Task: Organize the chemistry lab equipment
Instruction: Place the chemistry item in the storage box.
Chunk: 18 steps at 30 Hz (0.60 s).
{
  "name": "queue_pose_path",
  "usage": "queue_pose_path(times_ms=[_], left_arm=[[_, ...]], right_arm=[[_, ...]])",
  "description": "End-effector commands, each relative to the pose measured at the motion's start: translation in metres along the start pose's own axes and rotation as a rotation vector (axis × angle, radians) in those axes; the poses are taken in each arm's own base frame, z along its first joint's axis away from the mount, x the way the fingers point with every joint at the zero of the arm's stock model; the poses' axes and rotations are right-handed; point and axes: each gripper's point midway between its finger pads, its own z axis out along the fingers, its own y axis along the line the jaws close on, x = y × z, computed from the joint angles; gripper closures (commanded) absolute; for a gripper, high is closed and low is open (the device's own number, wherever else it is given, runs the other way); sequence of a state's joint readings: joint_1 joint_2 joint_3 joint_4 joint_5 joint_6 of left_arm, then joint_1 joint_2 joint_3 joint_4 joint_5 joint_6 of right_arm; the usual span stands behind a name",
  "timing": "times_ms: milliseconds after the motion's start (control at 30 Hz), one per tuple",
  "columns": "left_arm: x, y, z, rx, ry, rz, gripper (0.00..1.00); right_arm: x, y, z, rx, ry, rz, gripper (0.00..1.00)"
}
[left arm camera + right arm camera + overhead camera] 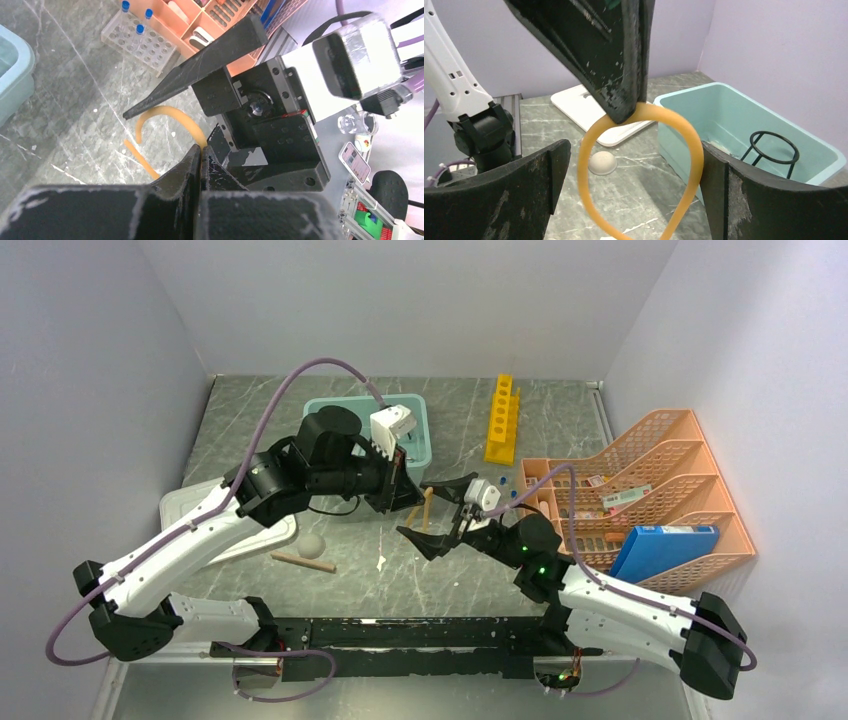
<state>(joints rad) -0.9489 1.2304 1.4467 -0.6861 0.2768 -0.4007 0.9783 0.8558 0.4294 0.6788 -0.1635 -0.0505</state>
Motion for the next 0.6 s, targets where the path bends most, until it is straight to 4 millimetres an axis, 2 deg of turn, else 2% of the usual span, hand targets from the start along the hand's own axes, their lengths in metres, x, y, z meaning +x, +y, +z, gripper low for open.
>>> queue_pose_path(times_ms=[0, 133, 300, 467, 567], left_arm=[[-0.022, -0.016, -0.011, 0.062, -0.065, -0.01, 0.95], [-0.025, -0.017, -0.011, 0.082, -0.075, -0.028, 0.95], [-0.035, -0.015, -0.016, 0.1, -0.113, -0.055, 0.95], [-0.043, -0.017, -0.022, 0.135, -0.146, -0.078, 0.95], [-0.044, -0.016, -0.022, 0.149, -0.15, -0.092, 0.95]], right_arm=[[-0.015, 0.003, 0.003, 0.011, -0.078, 0.038, 0.02], [-0.019, 0.004, 0.008, 0.003, -0.093, 0.042, 0.03], [-0.019, 0.005, 0.017, 0.0, -0.094, 0.071, 0.08], [-0.021, 0.004, 0.021, 0.007, -0.102, 0.093, 0.17], [-0.024, 0.005, 0.024, 0.005, -0.111, 0.112, 0.27]])
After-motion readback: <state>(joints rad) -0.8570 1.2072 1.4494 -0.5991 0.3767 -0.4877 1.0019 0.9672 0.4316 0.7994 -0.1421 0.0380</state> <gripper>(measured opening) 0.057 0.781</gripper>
